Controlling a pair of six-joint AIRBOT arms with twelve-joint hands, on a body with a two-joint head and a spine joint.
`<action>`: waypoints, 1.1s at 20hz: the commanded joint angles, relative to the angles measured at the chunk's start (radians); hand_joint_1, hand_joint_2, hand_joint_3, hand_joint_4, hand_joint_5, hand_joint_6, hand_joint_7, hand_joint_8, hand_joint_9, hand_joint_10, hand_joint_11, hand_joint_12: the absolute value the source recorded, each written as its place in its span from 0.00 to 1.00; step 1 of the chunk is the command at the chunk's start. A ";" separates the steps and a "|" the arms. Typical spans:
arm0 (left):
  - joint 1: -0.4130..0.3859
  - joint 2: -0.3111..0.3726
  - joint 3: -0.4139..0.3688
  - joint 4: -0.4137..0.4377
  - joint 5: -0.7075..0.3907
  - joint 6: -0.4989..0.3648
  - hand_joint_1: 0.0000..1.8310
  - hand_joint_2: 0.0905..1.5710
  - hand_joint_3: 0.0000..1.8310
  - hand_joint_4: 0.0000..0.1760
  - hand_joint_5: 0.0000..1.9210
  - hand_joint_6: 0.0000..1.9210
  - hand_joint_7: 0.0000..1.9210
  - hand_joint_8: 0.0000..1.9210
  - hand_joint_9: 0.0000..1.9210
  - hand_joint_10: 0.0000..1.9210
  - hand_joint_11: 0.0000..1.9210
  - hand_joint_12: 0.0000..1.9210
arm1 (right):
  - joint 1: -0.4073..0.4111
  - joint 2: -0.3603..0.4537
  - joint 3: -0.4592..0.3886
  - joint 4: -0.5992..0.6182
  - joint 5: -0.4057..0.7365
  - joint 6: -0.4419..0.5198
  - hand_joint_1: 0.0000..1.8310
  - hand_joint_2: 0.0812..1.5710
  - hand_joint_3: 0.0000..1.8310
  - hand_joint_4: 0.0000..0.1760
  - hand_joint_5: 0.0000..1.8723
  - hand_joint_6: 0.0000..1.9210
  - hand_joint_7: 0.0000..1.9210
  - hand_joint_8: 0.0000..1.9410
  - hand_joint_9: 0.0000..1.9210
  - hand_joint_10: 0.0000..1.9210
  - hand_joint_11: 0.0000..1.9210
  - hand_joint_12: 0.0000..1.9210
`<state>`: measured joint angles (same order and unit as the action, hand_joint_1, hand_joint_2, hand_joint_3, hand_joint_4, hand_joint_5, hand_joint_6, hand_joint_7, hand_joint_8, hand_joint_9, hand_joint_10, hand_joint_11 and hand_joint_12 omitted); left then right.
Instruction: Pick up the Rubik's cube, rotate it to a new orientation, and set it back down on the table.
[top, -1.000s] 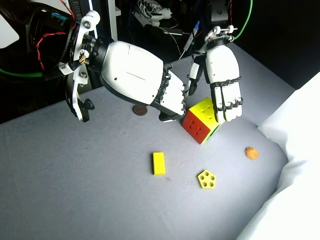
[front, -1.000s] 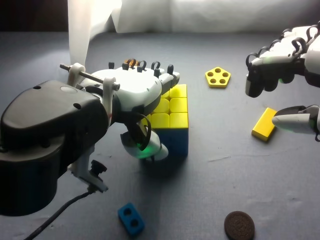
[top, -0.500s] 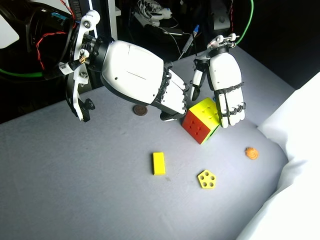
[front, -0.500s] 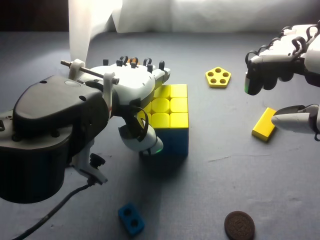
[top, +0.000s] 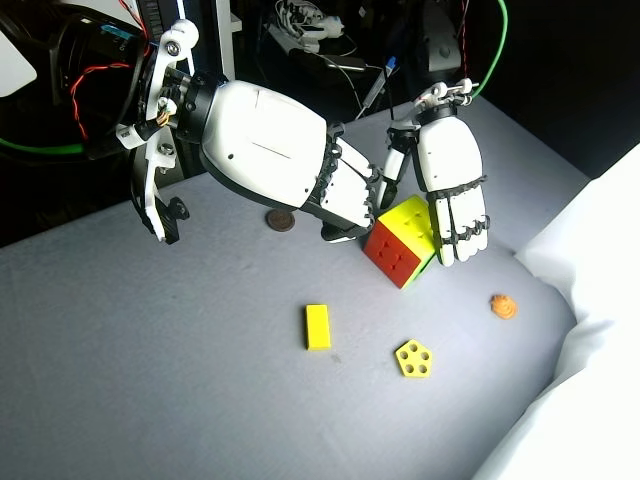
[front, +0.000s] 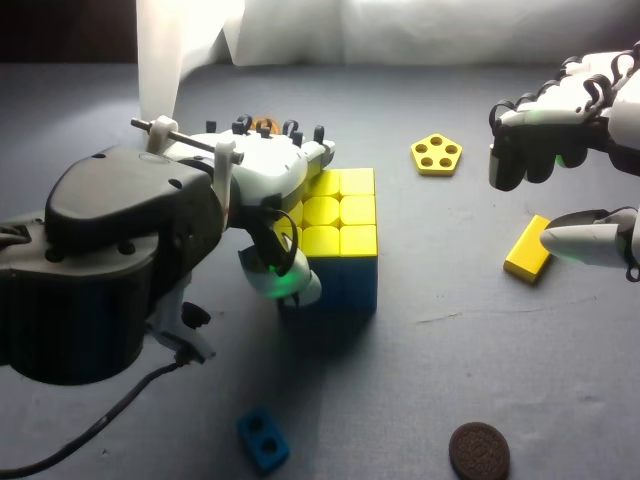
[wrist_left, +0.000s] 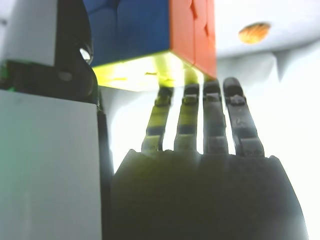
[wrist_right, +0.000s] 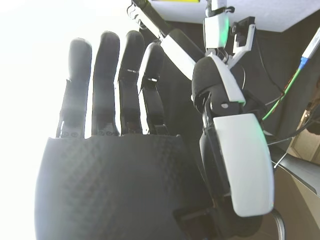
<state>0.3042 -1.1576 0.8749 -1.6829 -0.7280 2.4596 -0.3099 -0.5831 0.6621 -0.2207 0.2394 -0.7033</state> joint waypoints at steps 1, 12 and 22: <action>0.000 -0.003 0.004 0.050 -0.016 0.002 0.49 0.61 0.00 0.29 0.00 0.00 0.00 0.00 0.00 0.00 0.00 0.00 | 0.007 0.005 -0.004 0.012 0.116 0.003 0.28 0.84 0.00 0.00 0.10 0.61 0.17 0.61 0.14 0.84 0.08 1.00; 0.013 -0.030 0.032 0.006 -0.032 0.031 0.53 0.58 0.00 0.35 0.00 0.00 0.00 0.00 0.00 0.00 0.00 0.00 | 0.003 0.005 -0.007 0.012 0.116 0.002 0.29 0.84 0.00 0.00 0.12 0.58 0.16 0.62 0.12 0.85 0.07 1.00; 0.018 -0.048 0.058 0.006 -0.035 0.031 0.50 0.55 0.00 0.34 0.00 0.00 0.00 0.00 0.00 0.00 0.00 0.00 | -0.014 0.006 -0.010 0.035 0.159 0.022 0.31 0.84 0.00 0.00 0.12 0.58 0.16 0.63 0.14 0.86 0.08 1.00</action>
<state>0.3267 -1.2015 0.9291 -1.7084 -0.7578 2.4863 -0.3420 -0.5827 0.6556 -0.1978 0.2760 -0.6865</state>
